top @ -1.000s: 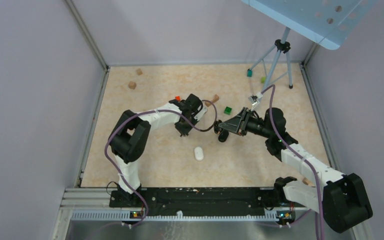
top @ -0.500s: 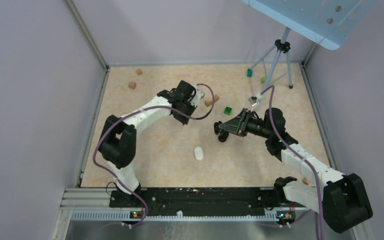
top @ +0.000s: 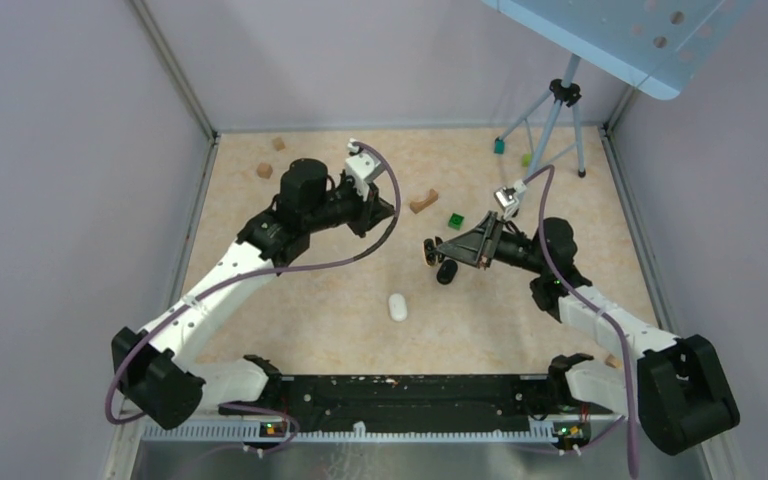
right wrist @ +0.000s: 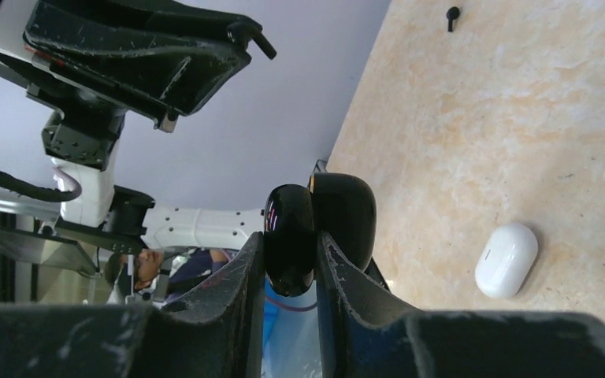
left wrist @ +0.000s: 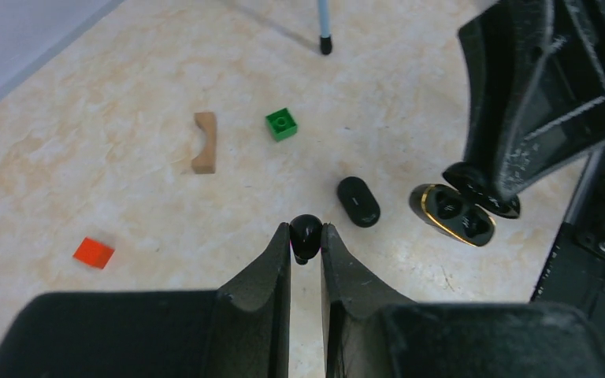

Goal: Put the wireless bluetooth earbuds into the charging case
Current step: Insert the right earbud into the right side groove of the charging case.

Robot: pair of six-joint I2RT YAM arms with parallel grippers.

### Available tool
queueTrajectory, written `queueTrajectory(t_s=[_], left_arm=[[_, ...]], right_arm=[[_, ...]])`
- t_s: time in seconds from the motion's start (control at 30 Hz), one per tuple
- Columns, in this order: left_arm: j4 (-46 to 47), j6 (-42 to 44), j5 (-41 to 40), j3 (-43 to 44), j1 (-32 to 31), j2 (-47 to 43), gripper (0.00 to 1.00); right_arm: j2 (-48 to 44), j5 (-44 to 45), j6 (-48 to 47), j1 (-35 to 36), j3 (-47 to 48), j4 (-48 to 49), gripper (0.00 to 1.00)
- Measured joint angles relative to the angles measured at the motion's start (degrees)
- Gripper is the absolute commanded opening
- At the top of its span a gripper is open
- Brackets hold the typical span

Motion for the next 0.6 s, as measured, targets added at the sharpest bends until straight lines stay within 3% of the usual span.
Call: queueTrajectory(t_s=[0.23,0.6], left_arm=[[6.8,-1.4,10.5,-6.3,0.7,-4.3,0.0],[22.9,-8.0,30.7,-9.4,0.9,-5.0,0.0]], right_arm=[[2.9,-2.1,6.5,-0.1,-1.6,9.1,0.0],[3.4,-3.4,13.8,-0.1,-1.7,10.6,0.0]])
